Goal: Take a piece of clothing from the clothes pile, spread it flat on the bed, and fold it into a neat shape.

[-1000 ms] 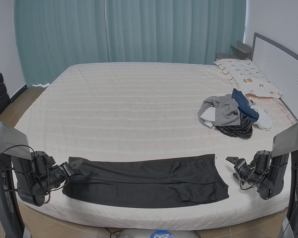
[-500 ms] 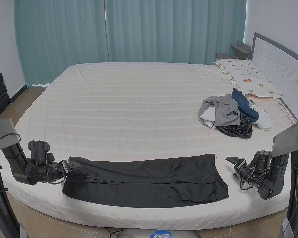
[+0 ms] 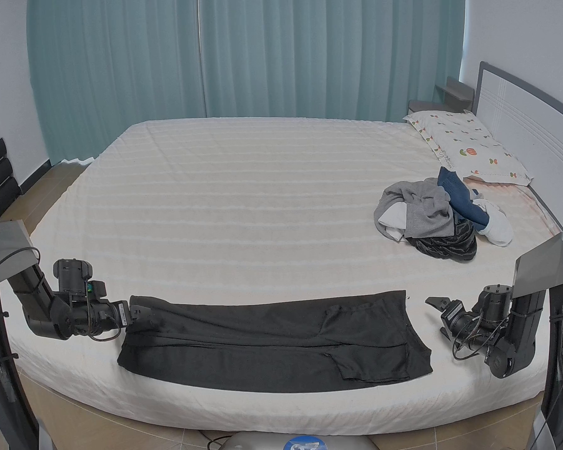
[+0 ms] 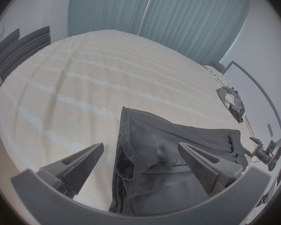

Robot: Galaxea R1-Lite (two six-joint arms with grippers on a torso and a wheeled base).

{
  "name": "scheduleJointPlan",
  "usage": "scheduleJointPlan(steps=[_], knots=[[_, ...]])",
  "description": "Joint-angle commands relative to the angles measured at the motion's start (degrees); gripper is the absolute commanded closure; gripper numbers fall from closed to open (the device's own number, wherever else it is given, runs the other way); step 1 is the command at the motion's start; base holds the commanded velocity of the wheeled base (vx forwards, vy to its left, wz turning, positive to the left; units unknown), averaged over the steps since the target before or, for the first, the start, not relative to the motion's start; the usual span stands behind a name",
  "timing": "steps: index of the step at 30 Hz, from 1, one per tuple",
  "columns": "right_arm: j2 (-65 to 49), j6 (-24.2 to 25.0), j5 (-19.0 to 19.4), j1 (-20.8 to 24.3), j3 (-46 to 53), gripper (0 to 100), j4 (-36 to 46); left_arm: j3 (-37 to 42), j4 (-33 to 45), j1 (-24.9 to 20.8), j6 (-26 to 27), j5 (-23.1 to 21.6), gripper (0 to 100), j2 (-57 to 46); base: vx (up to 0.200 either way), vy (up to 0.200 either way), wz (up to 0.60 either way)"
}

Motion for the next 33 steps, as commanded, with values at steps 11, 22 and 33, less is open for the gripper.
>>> scheduleJointPlan(steps=[11, 22, 33], knots=[[0.7, -1.3, 0.1, 0.1, 0.1, 0, -0.6, 2.2, -2.2, -0.5, -0.5, -4.4, 0, 3.8, 0.000, 0.000, 0.00], [0.8, -1.4, 0.1, 0.1, 0.1, 0, -0.6, 1.7, -2.3, -2.0, 0.1, -4.0, 0, 4.6, 0.000, 0.000, 0.00], [0.8, -1.4, 0.1, 0.1, 0.1, 0, -0.6, 1.8, -2.4, -1.8, 0.2, -3.8, 100, 4.9, 0.000, 0.000, 0.00]])
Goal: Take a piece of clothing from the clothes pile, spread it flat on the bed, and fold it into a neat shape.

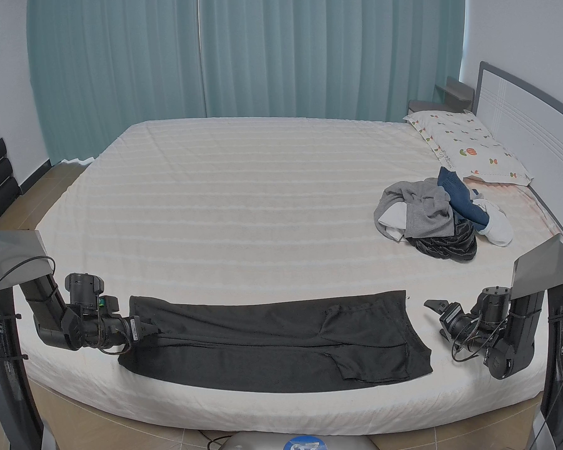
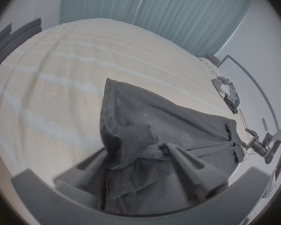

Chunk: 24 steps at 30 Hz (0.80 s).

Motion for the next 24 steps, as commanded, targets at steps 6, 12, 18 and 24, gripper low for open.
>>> scheduleJointPlan(steps=[6, 12, 18, 24], knots=[[0.1, 0.0, 0.0, 0.0, 0.0, 0, -0.6, 0.6, -0.8, 0.2, -0.2, -0.1, 100, -0.7, 0.000, 0.000, 0.00], [0.1, 0.0, 0.0, 0.0, 0.0, 0, -0.6, 0.6, -0.8, 0.7, -0.4, -0.1, 100, -2.4, 0.000, 0.000, 0.00], [0.1, 0.0, 0.0, 0.0, 0.0, 0, -0.6, 0.7, -0.8, 0.9, -0.6, -0.7, 100, -2.7, 0.000, 0.000, 0.00], [0.1, 0.0, 0.0, 0.0, 0.0, 0, -0.6, 0.7, -0.7, 1.1, -0.9, -0.7, 100, -2.5, -0.033, 0.000, 0.00]])
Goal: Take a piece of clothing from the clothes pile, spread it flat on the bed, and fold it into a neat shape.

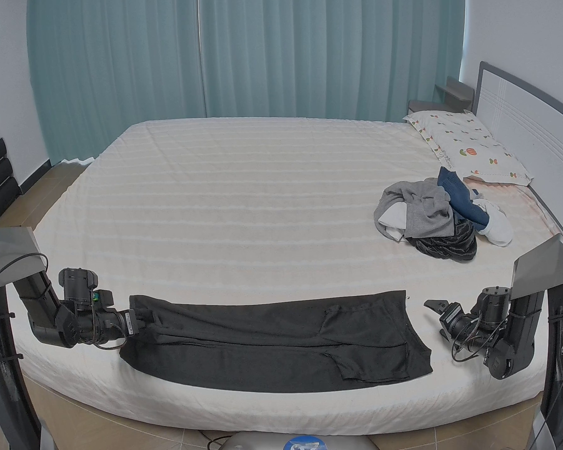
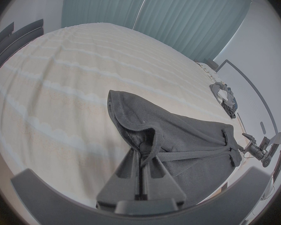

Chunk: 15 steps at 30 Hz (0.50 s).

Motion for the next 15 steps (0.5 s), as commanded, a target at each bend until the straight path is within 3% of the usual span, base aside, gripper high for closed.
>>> scheduleJointPlan(steps=[1, 2, 15], knots=[[0.1, 0.0, 0.0, 0.0, 0.0, 0, -0.6, -0.1, -0.1, 0.1, 0.1, 0.0, 100, 0.1, -0.200, 0.000, 0.00], [0.1, 0.0, 0.0, 0.0, 0.0, 0, -0.6, -0.1, -0.1, 0.1, 0.1, 0.0, 100, 0.2, -0.200, 0.000, 0.00], [0.1, -0.1, 0.0, 0.0, 0.0, 0, -0.6, -0.9, -0.2, 0.1, 0.0, 0.3, 100, 0.4, 0.000, 0.000, 0.00]])
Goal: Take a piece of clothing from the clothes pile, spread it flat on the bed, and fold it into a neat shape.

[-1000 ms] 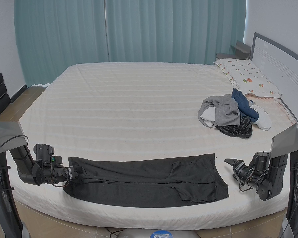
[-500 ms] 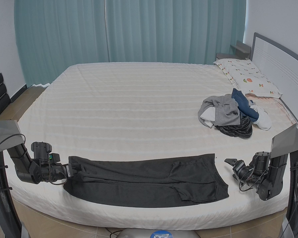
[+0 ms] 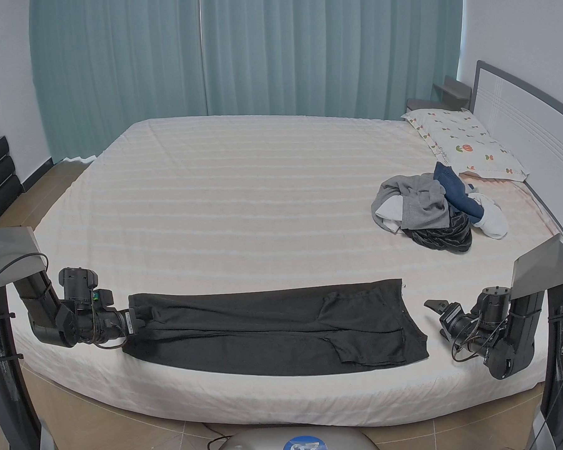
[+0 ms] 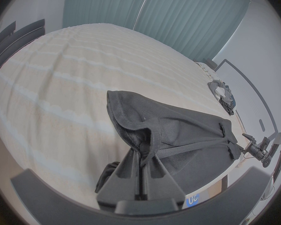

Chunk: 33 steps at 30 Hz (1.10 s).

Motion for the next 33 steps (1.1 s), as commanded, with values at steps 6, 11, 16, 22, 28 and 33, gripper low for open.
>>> scheduleJointPlan(steps=[6, 11, 16, 22, 28, 33], knots=[[0.1, 0.0, 0.0, 0.0, 0.0, 0, -0.6, -1.4, -6.0, -0.4, -6.9, 0.8, 100, 0.6, 0.000, 0.000, 0.00], [0.1, 0.0, 0.0, 0.0, -0.1, 0, -0.6, -0.9, -13.5, -1.3, -16.3, 1.2, 100, 0.7, 0.000, 0.000, 0.00], [0.1, 0.0, 0.0, 0.0, -0.1, 0, -0.6, -0.5, -13.2, -3.1, -17.5, 1.2, 100, 0.0, 0.000, 0.000, 0.00], [0.1, 0.0, 0.0, 0.0, -0.1, 0, -0.6, 0.8, -13.2, -5.3, -18.2, 1.3, 100, -2.0, 0.000, -0.067, 0.00], [0.1, 0.0, 0.0, 0.0, -0.1, 0, -0.6, 1.5, -13.2, -6.7, -18.5, 3.5, 100, -3.5, 0.000, -0.200, 0.00], [0.1, 0.1, 0.0, 0.0, -0.2, 0, -0.6, 1.5, -13.2, -8.1, -18.6, 5.4, 100, -3.6, 0.000, -0.200, 0.00]])
